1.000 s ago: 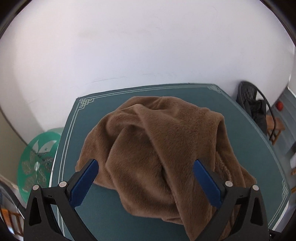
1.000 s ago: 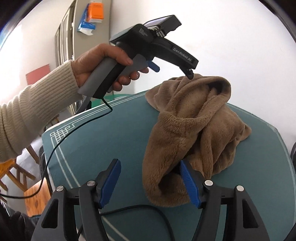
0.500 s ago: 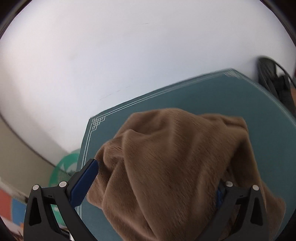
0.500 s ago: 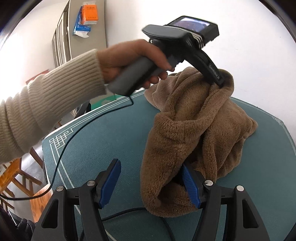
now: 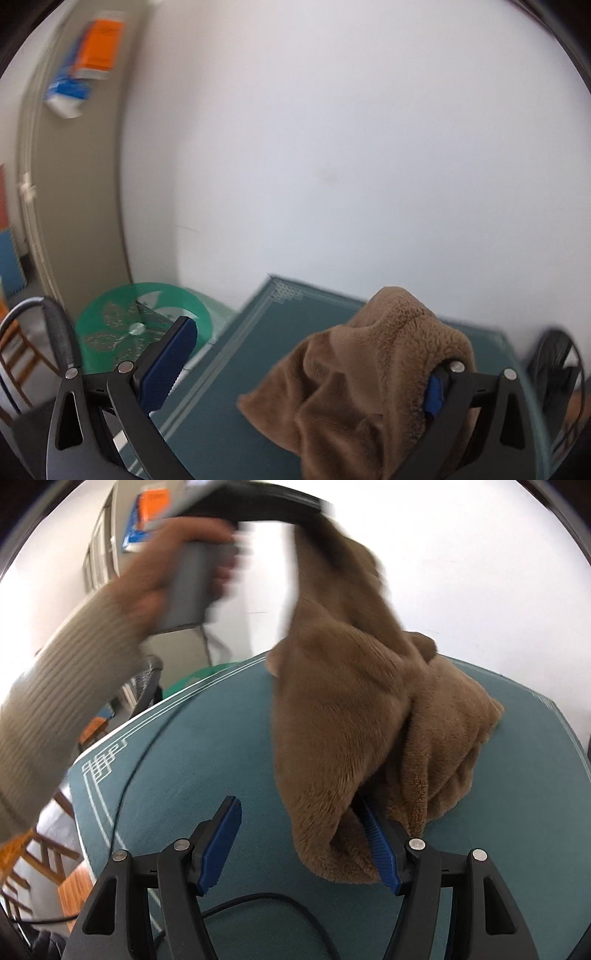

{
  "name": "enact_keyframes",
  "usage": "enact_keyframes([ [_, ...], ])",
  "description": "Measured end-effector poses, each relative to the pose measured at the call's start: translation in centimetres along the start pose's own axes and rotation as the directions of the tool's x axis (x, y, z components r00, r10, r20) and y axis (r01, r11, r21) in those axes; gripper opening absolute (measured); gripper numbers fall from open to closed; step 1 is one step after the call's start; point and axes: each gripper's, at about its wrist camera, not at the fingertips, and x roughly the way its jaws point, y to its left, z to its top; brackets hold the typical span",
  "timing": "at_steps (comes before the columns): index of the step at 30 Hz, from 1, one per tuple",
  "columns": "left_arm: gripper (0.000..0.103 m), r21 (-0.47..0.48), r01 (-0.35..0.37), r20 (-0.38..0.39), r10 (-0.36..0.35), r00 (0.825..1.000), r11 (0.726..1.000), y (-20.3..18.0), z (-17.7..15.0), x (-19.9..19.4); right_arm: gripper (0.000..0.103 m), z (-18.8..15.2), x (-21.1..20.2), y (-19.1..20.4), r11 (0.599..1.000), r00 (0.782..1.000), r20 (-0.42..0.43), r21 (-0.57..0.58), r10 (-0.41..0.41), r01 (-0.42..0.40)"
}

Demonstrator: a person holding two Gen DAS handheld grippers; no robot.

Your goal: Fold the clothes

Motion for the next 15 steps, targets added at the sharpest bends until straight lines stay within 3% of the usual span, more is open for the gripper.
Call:
enact_keyframes([
  [7, 0.103, -0.054, -0.041, 0.073, 0.045, 0.996, 0.998, 5.1, -2.3, -6.2, 0.068, 0.6, -1.7, -1.4, 0.980, 0.995, 0.104, 0.198, 0.004, -0.024],
  [10, 0.103, -0.081, -0.048, 0.073, 0.054, 0.996, 0.996, 6.9, -3.8, -7.9, 0.080, 0.9, -2.9, -2.5, 0.950, 0.985, 0.174, 0.308, 0.000, -0.055],
  [15, 0.103, -0.133, -0.039, 0.051, 0.046, 0.998, 0.990, 8.6, -5.9, -9.8, 0.085, 1.8, -3.8, -3.1, 0.907, 0.973, 0.229, 0.410, -0.006, -0.091],
])
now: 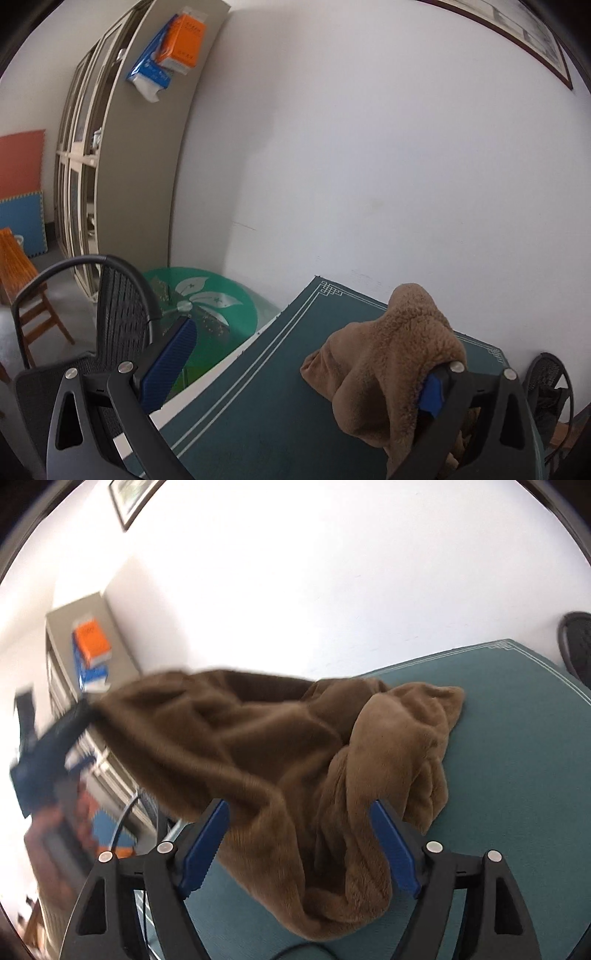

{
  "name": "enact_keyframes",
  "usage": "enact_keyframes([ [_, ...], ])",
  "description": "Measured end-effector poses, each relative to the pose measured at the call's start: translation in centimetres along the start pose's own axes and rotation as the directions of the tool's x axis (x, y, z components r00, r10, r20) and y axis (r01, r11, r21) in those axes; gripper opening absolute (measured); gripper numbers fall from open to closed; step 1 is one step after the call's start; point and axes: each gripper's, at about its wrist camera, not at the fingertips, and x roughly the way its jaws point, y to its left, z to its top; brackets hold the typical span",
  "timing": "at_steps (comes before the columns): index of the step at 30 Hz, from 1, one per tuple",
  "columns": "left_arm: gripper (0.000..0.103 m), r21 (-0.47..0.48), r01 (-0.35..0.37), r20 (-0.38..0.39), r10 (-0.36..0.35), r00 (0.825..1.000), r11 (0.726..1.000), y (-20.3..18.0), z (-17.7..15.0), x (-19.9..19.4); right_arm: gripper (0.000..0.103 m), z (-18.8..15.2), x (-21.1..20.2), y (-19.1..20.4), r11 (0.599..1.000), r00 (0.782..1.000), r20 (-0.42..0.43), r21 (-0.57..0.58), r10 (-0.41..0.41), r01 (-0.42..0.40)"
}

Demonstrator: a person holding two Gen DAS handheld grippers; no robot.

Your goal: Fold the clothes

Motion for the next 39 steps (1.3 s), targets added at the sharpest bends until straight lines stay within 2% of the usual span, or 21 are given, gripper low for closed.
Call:
enact_keyframes([
  [5, 0.103, -0.030, 0.024, 0.028, -0.023, 0.999, 0.999, 0.9, -0.6, -1.5, 0.085, 1.0, 2.0, 1.6, 0.999, 0.999, -0.036, -0.044, -0.013, 0.012],
  [7, 0.103, -0.037, 0.040, 0.038, -0.039, 0.999, 0.998, 1.1, -0.6, -2.4, 0.085, 0.6, 3.5, 3.1, 0.990, 0.995, -0.053, -0.113, -0.085, 0.079],
  [8, 0.103, -0.042, 0.045, 0.047, -0.043, 0.998, 0.998, 1.2, -0.6, -2.9, 0.085, 0.6, 4.1, 3.3, 0.979, 0.988, -0.051, -0.150, -0.145, 0.136],
  [11, 0.103, -0.072, 0.065, 0.061, -0.061, 0.996, 0.995, 2.0, -0.9, -4.1, 0.085, 0.6, 5.5, 2.9, 0.910, 0.936, -0.011, -0.240, -0.351, 0.338],
  [14, 0.103, -0.110, 0.088, 0.053, -0.083, 0.995, 0.990, 3.0, -1.4, -4.3, 0.087, 0.9, 5.0, 0.7, 0.889, 0.911, 0.032, -0.207, -0.410, 0.408],
  [17, 0.103, -0.133, 0.107, 0.042, -0.103, 0.994, 0.985, 3.3, -2.1, -4.3, 0.097, 1.3, 3.0, -0.8, 0.856, 0.867, 0.116, -0.143, -0.484, 0.497],
  [19, 0.103, -0.139, 0.131, 0.038, -0.127, 0.991, 0.982, 3.2, -2.3, -4.4, 0.100, 2.6, 0.3, -1.6, 0.816, 0.808, 0.233, -0.084, -0.542, 0.572],
  [22, 0.103, -0.113, 0.188, 0.053, -0.184, 0.982, 0.976, 1.9, -2.2, -4.9, 0.101, 4.7, -4.0, -1.7, 0.776, 0.712, 0.405, -0.009, -0.574, 0.631],
  [24, 0.103, -0.101, 0.244, 0.092, -0.235, 0.968, 0.965, 0.8, -1.6, -6.1, 0.101, 6.3, -7.1, -1.4, 0.758, 0.636, 0.513, 0.045, -0.577, 0.651],
  [27, 0.103, -0.092, 0.319, 0.159, -0.302, 0.940, 0.943, -0.5, -0.3, -8.2, 0.101, 8.9, -11.9, -0.8, 0.736, 0.502, 0.652, 0.129, -0.568, 0.665],
  [28, 0.103, -0.094, 0.336, 0.175, -0.317, 0.932, 0.937, -0.7, 0.0, -8.8, 0.101, 9.7, -13.1, -0.5, 0.735, 0.470, 0.682, 0.147, -0.560, 0.662],
  [31, 0.103, -0.112, 0.407, 0.231, -0.375, 0.898, 0.906, -1.0, 1.5, -11.0, 0.101, 11.2, -16.1, 0.0, 0.752, 0.406, 0.747, 0.187, -0.527, 0.632],
  [34, 0.103, -0.120, 0.459, 0.289, -0.411, 0.865, 0.881, -1.1, 2.6, -13.2, 0.101, 11.8, -19.3, 0.9, 0.768, 0.331, 0.806, 0.221, -0.491, 0.601],
  [36, 0.103, -0.122, 0.486, 0.328, -0.428, 0.843, 0.865, -1.0, 3.2, -14.8, 0.101, 11.0, -21.5, 2.2, 0.783, 0.299, 0.835, 0.227, -0.463, 0.579],
  [39, 0.103, -0.117, 0.550, 0.388, -0.472, 0.792, 0.827, -0.5, 4.2, -17.3, 0.102, 10.2, -24.6, 4.1, 0.806, 0.247, 0.873, 0.234, -0.420, 0.544],
])
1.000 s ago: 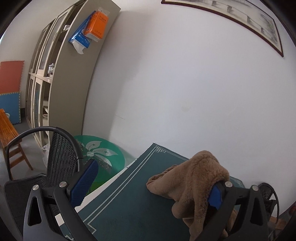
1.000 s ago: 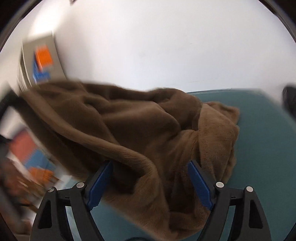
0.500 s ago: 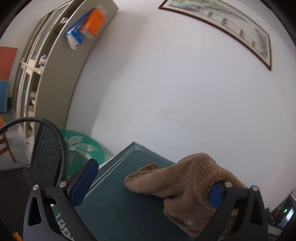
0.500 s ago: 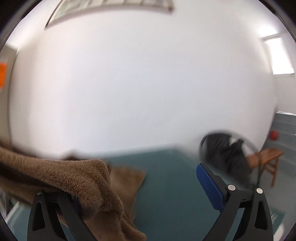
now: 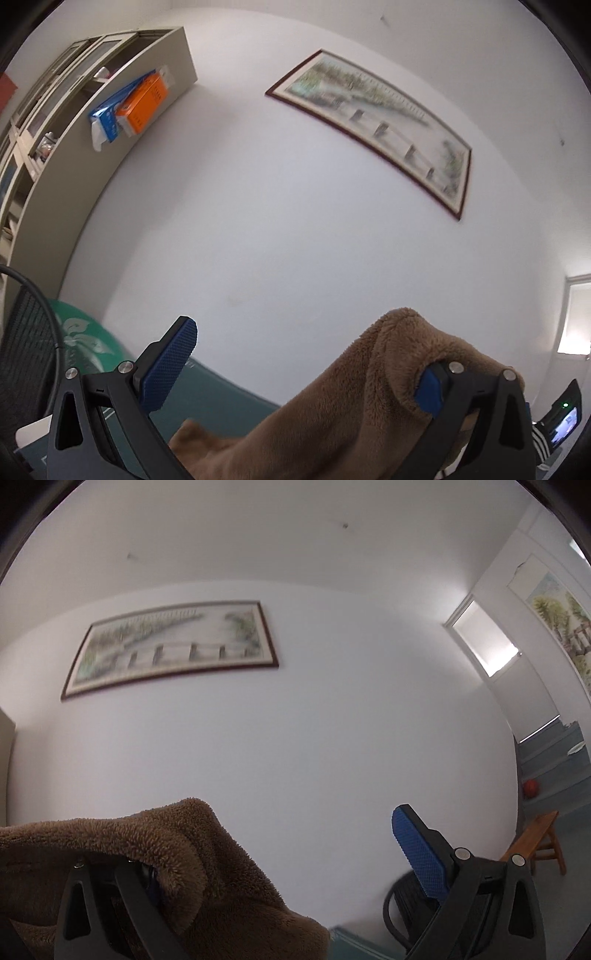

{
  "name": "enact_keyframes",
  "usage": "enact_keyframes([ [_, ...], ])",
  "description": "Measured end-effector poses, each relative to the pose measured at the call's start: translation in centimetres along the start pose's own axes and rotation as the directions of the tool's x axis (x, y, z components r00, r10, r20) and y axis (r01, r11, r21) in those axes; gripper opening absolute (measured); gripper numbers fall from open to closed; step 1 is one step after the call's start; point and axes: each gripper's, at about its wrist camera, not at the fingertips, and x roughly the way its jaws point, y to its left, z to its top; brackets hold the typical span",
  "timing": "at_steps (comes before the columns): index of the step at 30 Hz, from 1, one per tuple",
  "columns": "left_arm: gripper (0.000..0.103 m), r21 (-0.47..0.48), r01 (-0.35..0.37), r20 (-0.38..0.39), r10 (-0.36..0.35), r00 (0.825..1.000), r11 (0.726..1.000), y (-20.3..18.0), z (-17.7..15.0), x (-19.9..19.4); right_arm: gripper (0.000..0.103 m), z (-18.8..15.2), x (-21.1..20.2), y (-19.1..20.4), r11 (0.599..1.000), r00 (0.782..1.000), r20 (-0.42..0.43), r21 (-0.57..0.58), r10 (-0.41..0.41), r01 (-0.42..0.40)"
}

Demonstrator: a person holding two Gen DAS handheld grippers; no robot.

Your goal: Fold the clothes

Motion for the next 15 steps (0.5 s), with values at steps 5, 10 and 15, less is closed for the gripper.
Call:
enact_keyframes([
  [5, 0.103, -0.014, 0.126, 0.079, -0.125, 0.989, 0.992, -1.4, 2.4, -3.3, 0.102, 4.8, -4.0, -0.6, 0.997, 0.985, 0.172, 0.082, -0.004, -0.010],
  [10, 0.103, -0.034, 0.253, 0.098, -0.248, 0.964, 0.967, -1.8, 4.4, -6.4, 0.102, 9.9, -7.5, -0.9, 0.992, 0.934, 0.355, 0.130, -0.042, -0.005],
  [15, 0.103, -0.079, 0.349, 0.041, -0.346, 0.937, 0.934, -1.5, 4.7, -7.5, 0.102, 13.4, -8.9, -0.4, 0.991, 0.890, 0.454, 0.127, -0.034, -0.027],
])
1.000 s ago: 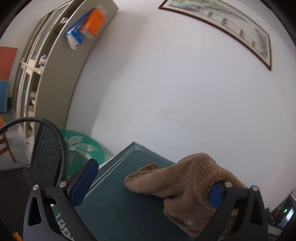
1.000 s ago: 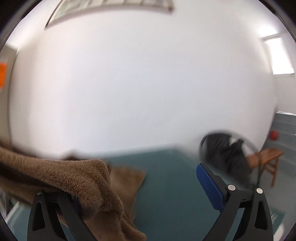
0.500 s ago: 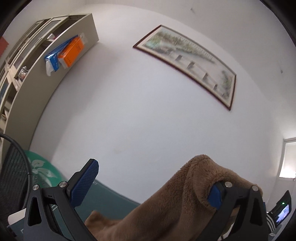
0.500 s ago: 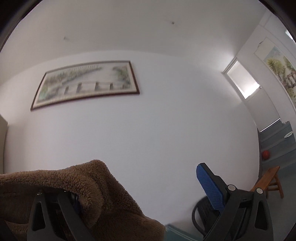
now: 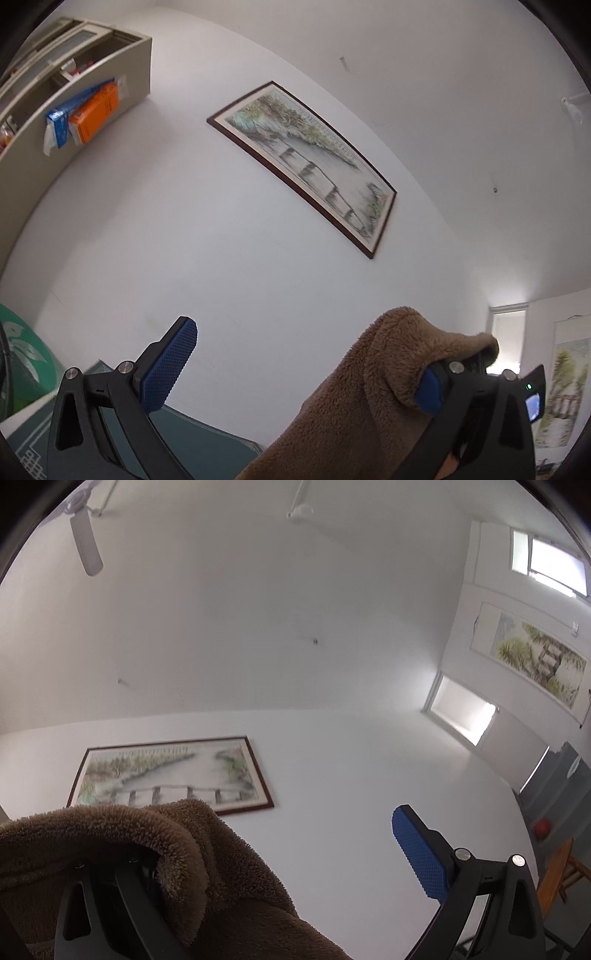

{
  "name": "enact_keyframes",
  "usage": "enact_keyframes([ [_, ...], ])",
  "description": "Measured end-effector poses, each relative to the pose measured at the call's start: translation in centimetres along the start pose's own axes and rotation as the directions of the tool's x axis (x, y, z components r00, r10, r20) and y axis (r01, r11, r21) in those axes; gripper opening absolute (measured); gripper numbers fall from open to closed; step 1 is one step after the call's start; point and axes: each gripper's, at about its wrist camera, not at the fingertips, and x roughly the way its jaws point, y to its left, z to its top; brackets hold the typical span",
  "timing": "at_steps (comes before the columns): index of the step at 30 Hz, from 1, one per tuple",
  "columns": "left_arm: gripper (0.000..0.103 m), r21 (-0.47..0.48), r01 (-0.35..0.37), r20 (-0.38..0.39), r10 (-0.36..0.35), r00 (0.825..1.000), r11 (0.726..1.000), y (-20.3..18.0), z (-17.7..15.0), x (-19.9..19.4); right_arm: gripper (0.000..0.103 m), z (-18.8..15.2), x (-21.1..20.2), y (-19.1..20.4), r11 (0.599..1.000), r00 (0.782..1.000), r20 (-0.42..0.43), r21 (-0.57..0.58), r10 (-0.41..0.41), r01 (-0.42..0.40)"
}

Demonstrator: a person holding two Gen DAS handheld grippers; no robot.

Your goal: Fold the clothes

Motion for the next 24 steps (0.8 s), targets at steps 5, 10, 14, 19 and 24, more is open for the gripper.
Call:
enact_keyframes([
  [5, 0.103, -0.044, 0.034, -0.070, -0.037, 0.997, 0.998, 0.8, -1.3, 0.0, 0.102, 1.8, 0.2, 2.2, 0.999, 0.995, 0.100, -0.054, 0.010, -0.005],
  [10, 0.103, -0.017, 0.073, -0.167, -0.075, 0.983, 0.997, 0.8, -3.5, 0.5, 0.102, 2.5, 0.7, 4.3, 0.993, 0.985, 0.167, -0.113, 0.037, -0.018],
  [14, 0.103, 0.029, 0.165, -0.316, -0.147, 0.937, 0.986, 0.1, -6.2, 1.5, 0.102, 2.4, 1.4, 4.9, 0.988, 0.982, 0.169, -0.141, 0.083, -0.059],
  [19, 0.103, -0.067, 0.300, -0.449, -0.297, 0.843, 0.952, 0.2, -8.3, 3.0, 0.102, 2.4, 1.1, 6.3, 0.971, 0.971, 0.204, -0.223, 0.128, -0.082],
  [24, 0.103, -0.289, 0.456, -0.464, -0.540, 0.702, 0.842, 0.9, -8.2, 4.9, 0.102, 1.1, 1.4, 8.0, 0.952, 0.980, 0.171, -0.302, 0.105, -0.049],
])
